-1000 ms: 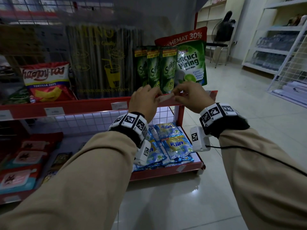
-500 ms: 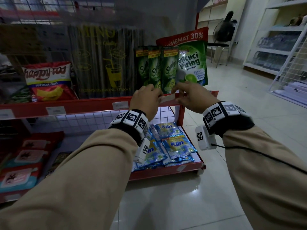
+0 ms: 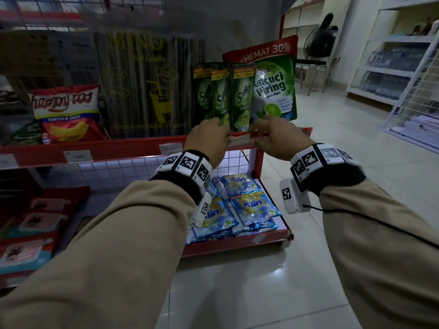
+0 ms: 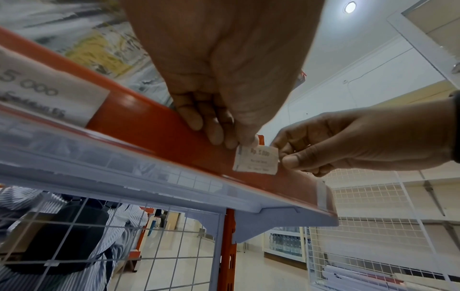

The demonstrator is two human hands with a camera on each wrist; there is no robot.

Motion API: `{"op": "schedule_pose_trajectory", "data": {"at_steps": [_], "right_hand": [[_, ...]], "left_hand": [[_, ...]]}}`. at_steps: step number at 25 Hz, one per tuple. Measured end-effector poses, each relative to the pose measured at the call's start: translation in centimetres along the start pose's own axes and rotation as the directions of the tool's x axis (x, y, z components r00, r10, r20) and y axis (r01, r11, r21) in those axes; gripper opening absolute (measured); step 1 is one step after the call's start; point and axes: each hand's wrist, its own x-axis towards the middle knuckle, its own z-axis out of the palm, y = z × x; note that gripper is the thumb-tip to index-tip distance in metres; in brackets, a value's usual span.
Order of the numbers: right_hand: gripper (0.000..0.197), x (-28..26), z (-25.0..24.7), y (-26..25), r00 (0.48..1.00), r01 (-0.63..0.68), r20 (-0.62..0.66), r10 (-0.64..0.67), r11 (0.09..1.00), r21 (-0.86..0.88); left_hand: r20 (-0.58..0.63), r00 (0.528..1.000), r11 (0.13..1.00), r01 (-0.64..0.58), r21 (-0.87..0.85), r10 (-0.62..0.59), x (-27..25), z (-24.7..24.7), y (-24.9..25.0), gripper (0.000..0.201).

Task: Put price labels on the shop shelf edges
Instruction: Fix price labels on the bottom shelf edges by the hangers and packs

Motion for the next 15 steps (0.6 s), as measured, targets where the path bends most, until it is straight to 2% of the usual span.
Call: {"op": "schedule_pose_trajectory", "data": {"at_steps": [6,11,15], "right_hand": [[0.025,0.23,-0.04,-0.45,0.999,-0.016,0.046,0.019,0.999,-0.050],[0.023,-0.06,-0.71,-0.32,1.000,0.011,0.024,-0.012,0.999,0.041],[0.026,-0.07,-0.48,-0.53,0.999,-0.001,0.047,0.002,1.000,-0.029]], "left_hand": [[0.005,1.000,1.000,-0.002,-0.008,0.002,-0.13,-0.29,0.10,0.028],[0.013,1.000,1.000,0.000,0.023,0.000,-0.10,-0.20,0.24,0.029],[0.024,1.000,1.000,0.001,0.012,-0.001,0.07,-0.41,0.20,0.029]]}}
